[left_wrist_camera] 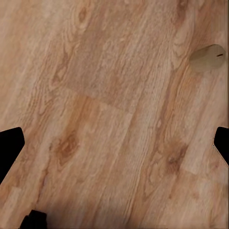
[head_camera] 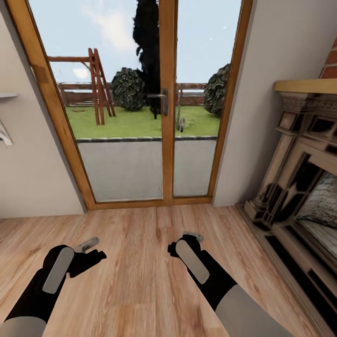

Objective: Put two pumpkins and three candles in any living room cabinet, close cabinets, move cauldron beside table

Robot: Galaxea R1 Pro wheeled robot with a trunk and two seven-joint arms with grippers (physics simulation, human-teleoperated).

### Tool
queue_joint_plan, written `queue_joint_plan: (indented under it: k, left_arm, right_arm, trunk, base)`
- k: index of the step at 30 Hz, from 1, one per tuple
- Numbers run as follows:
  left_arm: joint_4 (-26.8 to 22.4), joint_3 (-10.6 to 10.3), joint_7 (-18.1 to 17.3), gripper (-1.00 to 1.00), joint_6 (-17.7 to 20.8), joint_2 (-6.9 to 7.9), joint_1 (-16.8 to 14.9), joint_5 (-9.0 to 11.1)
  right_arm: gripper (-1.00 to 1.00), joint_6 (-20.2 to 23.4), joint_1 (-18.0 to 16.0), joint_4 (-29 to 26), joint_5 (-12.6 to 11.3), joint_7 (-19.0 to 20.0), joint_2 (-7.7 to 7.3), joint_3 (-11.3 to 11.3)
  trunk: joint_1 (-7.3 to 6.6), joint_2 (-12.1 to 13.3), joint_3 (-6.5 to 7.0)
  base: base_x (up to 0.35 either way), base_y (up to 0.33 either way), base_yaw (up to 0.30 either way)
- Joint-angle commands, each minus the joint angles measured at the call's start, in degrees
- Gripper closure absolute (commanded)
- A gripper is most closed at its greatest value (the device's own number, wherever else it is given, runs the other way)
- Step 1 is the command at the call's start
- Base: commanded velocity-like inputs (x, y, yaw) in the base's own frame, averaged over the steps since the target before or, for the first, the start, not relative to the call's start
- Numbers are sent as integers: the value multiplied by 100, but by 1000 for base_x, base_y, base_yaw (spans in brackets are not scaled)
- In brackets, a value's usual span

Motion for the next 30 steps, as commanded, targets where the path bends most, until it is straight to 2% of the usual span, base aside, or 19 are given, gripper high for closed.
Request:
queue_joint_plan:
  k: [1, 5, 10, 17, 30]
  left_arm:
    - [4, 1, 33, -100, 16, 3, -3, 70]
    - [19, -16, -2, -100, 18, 1, -3, 90]
    - [28, -171, -2, -100, 19, 0, -3, 91]
    - [29, -241, 5, -100, 11, -1, -3, 85]
    - [30, -246, 6, -100, 10, -1, -3, 77]
  right_arm:
    - [-100, 21, -6, -2, -32, -45, 0, 6]
    - [-100, 18, -6, 4, -38, -38, 0, 6]
    - [-100, 17, -6, 6, -31, -36, 0, 6]
    - [-100, 17, -6, 6, -20, -36, 0, 6]
    - [-100, 8, -6, 6, -22, -36, 0, 6]
  trunk:
    - [3, -3, -6]
    - [3, -3, -6]
    - [3, -3, -6]
    - [3, -3, -6]
    - [3, -3, -6]
  base:
    - [270, 0, 0]
    - [272, 0, 0]
    - [279, 0, 0]
    - [289, -8, 0]
    - [283, -170, 0]
